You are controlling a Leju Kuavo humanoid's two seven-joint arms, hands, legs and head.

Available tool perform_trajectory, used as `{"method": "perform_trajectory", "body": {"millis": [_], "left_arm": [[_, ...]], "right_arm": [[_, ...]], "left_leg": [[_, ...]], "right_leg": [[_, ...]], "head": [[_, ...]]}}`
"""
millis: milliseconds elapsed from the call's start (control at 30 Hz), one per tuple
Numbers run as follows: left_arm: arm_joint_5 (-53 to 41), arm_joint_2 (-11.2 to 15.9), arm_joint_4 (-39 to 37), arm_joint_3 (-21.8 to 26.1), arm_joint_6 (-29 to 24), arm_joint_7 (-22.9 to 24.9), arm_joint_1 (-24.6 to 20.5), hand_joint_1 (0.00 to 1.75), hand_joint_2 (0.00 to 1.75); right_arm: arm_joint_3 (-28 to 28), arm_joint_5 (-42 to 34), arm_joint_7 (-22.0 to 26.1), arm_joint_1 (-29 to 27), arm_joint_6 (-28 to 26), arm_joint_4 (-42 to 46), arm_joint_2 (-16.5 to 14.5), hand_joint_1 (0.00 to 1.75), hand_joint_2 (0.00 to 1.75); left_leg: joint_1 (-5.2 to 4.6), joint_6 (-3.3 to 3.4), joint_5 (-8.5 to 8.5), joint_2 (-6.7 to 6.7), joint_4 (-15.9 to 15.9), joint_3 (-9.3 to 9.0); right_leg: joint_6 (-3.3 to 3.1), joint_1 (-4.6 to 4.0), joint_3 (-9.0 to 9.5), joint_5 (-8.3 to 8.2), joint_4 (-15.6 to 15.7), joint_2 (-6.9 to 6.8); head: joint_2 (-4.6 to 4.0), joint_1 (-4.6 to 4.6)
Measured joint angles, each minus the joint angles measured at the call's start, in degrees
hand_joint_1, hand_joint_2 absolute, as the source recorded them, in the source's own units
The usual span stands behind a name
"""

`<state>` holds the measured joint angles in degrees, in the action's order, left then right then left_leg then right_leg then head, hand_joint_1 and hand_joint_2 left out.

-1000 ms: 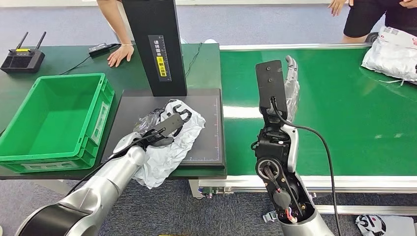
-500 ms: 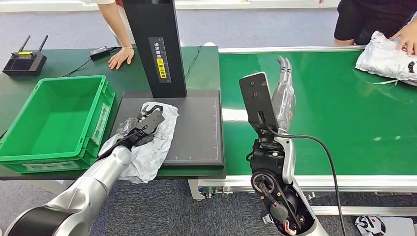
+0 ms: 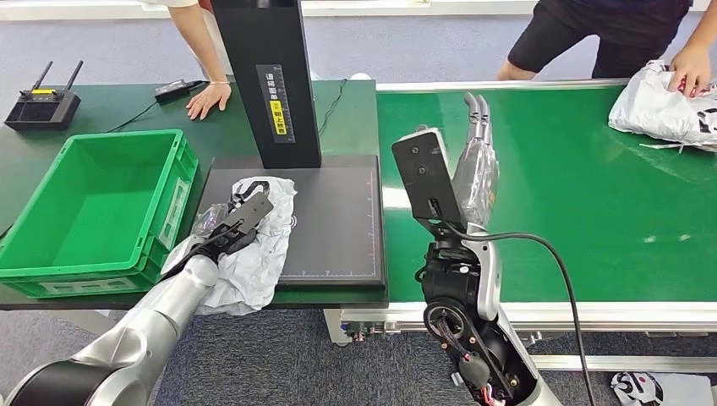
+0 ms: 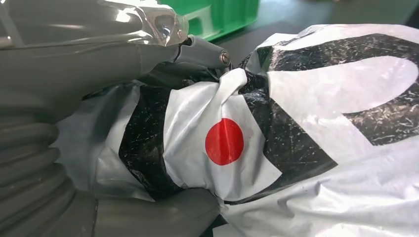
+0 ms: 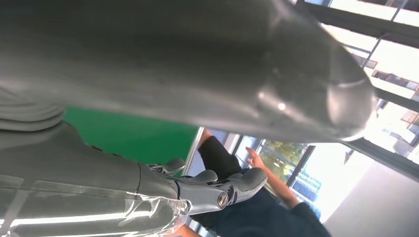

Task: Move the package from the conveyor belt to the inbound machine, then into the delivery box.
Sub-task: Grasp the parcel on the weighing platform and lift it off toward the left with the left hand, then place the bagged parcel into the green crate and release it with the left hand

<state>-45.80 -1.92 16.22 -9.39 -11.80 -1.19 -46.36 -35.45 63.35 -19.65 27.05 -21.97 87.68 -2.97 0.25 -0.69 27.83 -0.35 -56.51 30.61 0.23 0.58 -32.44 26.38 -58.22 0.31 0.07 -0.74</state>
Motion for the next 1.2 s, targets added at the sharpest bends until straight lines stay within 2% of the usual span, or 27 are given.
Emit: {"method": "perform_trajectory", "body": {"millis": [133, 267, 400, 533, 667, 800, 933, 1067, 1200], "left_arm": [[-2.73, -1.50, 1.40, -0.17, -3.82, -9.42, -1.26, 1.75, 1.75], [-3.95, -4.46, 4.93, -1.08, -4.54, -14.50, -5.50, 1.75, 1.75], [-2.27, -6.71, 14.66, -3.38, -2.37, -15.43, -10.43, 1.75, 1.75], [2.19, -5.45, 26.42, -5.18, 0.97, -12.87, -13.06, 1.75, 1.75], [5.58, -1.01, 33.37, -5.11, 1.59, -11.45, -13.22, 1.75, 1.75], [11.55, 5.41, 34.25, -3.05, 0.07, -12.18, -10.35, 1.75, 1.75], [15.63, 12.69, 30.11, 1.30, -2.66, -14.17, -6.91, 1.75, 1.75], [19.43, 19.69, 23.20, 8.14, -6.22, -15.13, -2.92, 1.75, 1.75], [22.72, 24.97, 17.59, 16.00, -7.57, -15.90, 2.23, 1.75, 1.75]], "right_arm": [[0.02, -2.60, 0.00, 0.34, 0.45, -1.67, -0.59, 0.00, 0.00], [0.35, -4.29, 0.00, 0.68, 0.30, -5.01, -1.54, 0.00, 0.00], [2.03, -5.33, 0.00, 0.52, -0.50, -9.44, -2.51, 0.00, 0.00], [4.48, -5.97, 0.00, -0.45, -1.60, -12.19, -2.83, 0.00, 0.00], [6.63, -6.17, 0.00, -1.77, -1.98, -13.12, -2.80, 0.00, 0.00], [8.12, -6.11, 0.00, -3.51, -1.97, -12.77, -2.56, 0.00, 0.00], [9.05, -6.10, 0.00, -5.35, -1.81, -11.25, -1.79, 0.00, 0.00], [9.33, -6.22, 0.00, -6.96, -1.72, -9.93, -0.93, 0.00, 0.00], [9.72, -6.26, 0.00, -9.66, -2.09, -8.25, -0.25, 0.00, 0.00]], "left_leg": [[0.00, 0.04, -0.22, -0.16, -0.07, 0.44], [-0.03, 0.07, -0.38, -0.33, -0.13, 0.98], [-0.03, 0.10, -0.38, -0.33, -0.23, 1.48], [-0.03, 0.09, -0.31, -0.17, -0.22, 1.60], [0.00, 0.08, -0.31, -0.15, -0.13, 1.64], [0.02, 0.03, -0.29, 0.20, -0.05, 1.50], [0.03, 0.00, -0.28, 0.42, -0.03, 1.48], [0.03, -0.06, -0.22, 0.72, -0.02, 1.46], [0.04, -0.13, -0.17, 0.69, -0.02, 1.53]], "right_leg": [[0.03, 0.00, -0.44, -0.10, -0.01, -0.14], [0.07, 0.02, -0.87, -0.25, -0.02, -0.30], [0.12, 0.03, -1.27, -0.31, -0.02, -0.30], [0.12, 0.04, -1.46, -0.31, -0.02, -0.14], [0.08, 0.00, -1.56, -0.28, -0.03, -0.11], [0.06, -0.02, -1.57, -0.27, -0.07, 0.22], [0.04, -0.03, -1.60, -0.26, -0.14, 0.40], [0.01, -0.03, -1.71, -0.24, -0.15, 0.72], [-0.06, -0.04, -1.80, -0.17, -0.14, 0.70]], "head": [[0.00, 0.01], [0.00, -0.01], [0.00, -0.01], [0.00, 0.00], [0.00, 0.02], [0.00, 0.02], [0.00, -0.01], [0.00, 0.01], [0.00, -0.02]]}}
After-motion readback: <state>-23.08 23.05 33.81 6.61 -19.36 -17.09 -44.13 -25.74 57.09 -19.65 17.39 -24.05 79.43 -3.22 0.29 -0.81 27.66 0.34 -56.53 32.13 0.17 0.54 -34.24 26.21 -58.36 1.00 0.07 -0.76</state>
